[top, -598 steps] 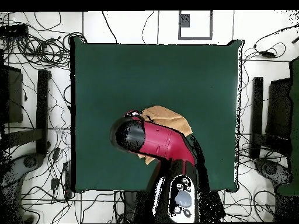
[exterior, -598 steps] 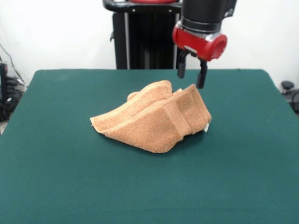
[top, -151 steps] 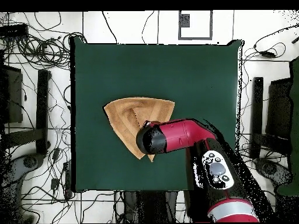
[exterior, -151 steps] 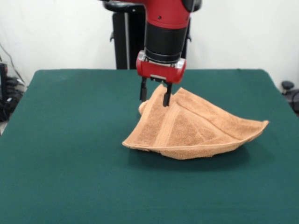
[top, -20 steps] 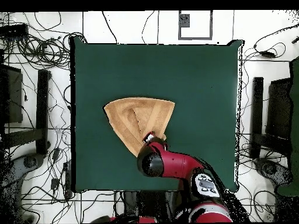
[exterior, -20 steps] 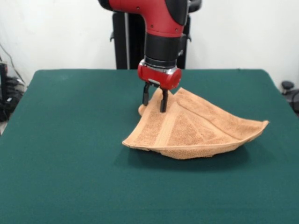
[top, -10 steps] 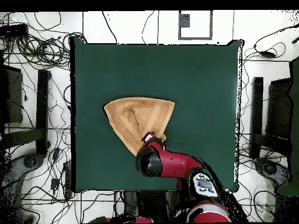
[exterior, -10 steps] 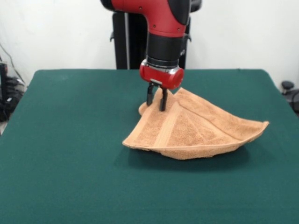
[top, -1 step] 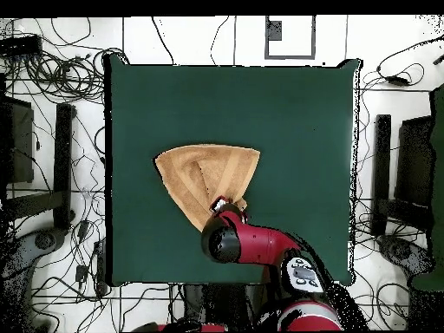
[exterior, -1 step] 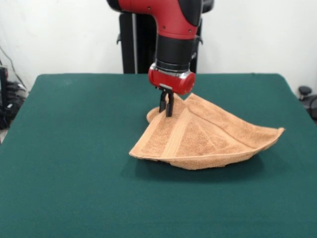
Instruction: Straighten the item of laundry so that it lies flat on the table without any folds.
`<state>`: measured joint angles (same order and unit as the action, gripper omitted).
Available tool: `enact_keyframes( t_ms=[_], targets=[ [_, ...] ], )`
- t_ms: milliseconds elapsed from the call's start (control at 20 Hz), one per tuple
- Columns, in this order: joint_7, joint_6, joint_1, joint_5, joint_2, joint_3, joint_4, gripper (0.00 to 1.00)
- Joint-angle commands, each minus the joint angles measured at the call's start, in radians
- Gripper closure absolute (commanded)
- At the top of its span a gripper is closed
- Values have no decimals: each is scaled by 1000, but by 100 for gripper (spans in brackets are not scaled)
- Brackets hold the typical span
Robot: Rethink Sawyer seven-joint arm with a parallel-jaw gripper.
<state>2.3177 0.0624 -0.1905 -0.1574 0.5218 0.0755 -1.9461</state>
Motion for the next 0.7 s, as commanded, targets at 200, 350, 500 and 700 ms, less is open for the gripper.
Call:
enact_keyframes(
  t_ms=[200, 350, 500, 700],
  targets=[
    [63, -50, 9, -6, 11, -87, 28, 100],
    [42, -60, 4, -19, 14, -89, 44, 100],
    [-5, -77, -25, -51, 11, -118, 85, 100],
    [-47, -127, -46, -81, 4, -150, 124, 100]
  ],
)
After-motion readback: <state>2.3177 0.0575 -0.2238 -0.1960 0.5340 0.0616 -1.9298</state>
